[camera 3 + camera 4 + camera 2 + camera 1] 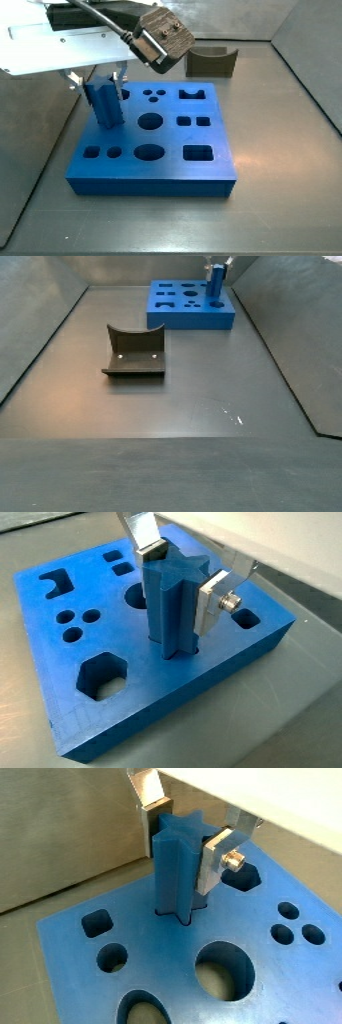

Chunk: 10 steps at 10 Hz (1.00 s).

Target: Insert the star object.

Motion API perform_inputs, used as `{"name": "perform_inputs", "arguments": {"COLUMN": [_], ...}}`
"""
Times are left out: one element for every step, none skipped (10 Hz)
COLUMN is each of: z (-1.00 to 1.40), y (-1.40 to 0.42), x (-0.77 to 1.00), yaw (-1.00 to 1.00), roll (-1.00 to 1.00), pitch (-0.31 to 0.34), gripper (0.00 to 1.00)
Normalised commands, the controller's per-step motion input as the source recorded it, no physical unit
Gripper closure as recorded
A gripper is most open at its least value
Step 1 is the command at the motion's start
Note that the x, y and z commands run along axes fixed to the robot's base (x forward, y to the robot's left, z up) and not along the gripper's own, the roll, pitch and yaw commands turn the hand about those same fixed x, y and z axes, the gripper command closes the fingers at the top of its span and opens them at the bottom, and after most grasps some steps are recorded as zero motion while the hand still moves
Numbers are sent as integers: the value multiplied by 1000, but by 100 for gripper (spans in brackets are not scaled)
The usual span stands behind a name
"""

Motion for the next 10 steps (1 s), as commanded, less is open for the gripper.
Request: {"name": "perform_inputs", "arguments": {"z": [-474, -491, -346, -603, -769, -843, -731, -663, 0, 0], "y": [-120, -143, -100, 0, 0, 37, 40, 0, 0, 0], "x": [129, 274, 440, 283, 197, 14, 0, 0, 0, 0], "yaw": [0, -34, -91, -49, -40, -3, 0, 0, 0, 0], "roll": [164, 106, 0, 0, -50, -153, -147, -90, 9, 0], "pitch": [43, 301, 440, 316, 211, -69, -176, -279, 0, 0], "gripper": [100, 100, 100, 100, 100, 100, 100, 100, 100, 100]}}
